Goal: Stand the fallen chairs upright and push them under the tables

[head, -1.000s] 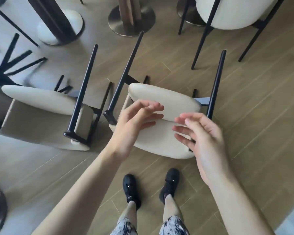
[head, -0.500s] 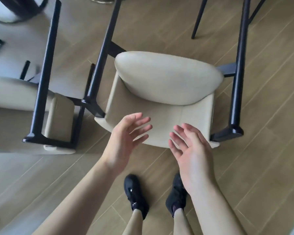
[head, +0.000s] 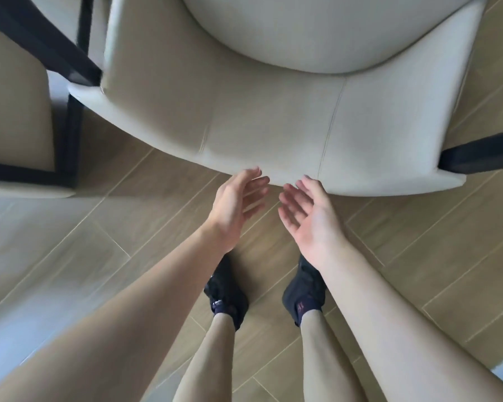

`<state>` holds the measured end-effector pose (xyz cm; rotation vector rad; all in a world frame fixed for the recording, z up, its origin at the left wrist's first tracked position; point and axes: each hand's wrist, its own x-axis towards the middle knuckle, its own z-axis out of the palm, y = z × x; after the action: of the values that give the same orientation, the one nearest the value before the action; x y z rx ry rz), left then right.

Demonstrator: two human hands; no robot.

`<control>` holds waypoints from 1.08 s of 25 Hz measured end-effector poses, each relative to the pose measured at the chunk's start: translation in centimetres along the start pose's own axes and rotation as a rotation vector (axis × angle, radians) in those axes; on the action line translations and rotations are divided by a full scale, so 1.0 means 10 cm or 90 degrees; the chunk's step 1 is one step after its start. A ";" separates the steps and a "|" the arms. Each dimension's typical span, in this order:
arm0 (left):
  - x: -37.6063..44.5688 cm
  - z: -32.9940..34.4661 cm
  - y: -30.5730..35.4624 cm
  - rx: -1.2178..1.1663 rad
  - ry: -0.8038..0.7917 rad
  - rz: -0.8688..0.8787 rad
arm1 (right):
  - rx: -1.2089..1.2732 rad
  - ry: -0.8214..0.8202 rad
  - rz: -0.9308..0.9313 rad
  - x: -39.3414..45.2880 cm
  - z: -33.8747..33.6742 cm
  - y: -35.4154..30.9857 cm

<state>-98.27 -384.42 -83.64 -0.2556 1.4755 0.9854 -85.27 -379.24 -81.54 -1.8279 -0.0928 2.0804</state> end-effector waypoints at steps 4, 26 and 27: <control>0.76 -0.16 -0.43 -0.062 0.033 -0.046 | -0.038 0.027 0.055 0.76 -0.21 0.29; 2.67 -0.83 -0.63 -0.128 0.158 0.067 | 0.181 0.053 -0.053 2.66 -0.65 0.59; 2.59 -0.82 -0.58 -0.125 0.159 0.057 | 0.169 0.049 -0.043 2.58 -0.66 0.54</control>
<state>-105.14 -383.40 -110.53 -0.4718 1.6272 1.2072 -82.47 -377.36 -108.52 -1.7164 0.1348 1.8735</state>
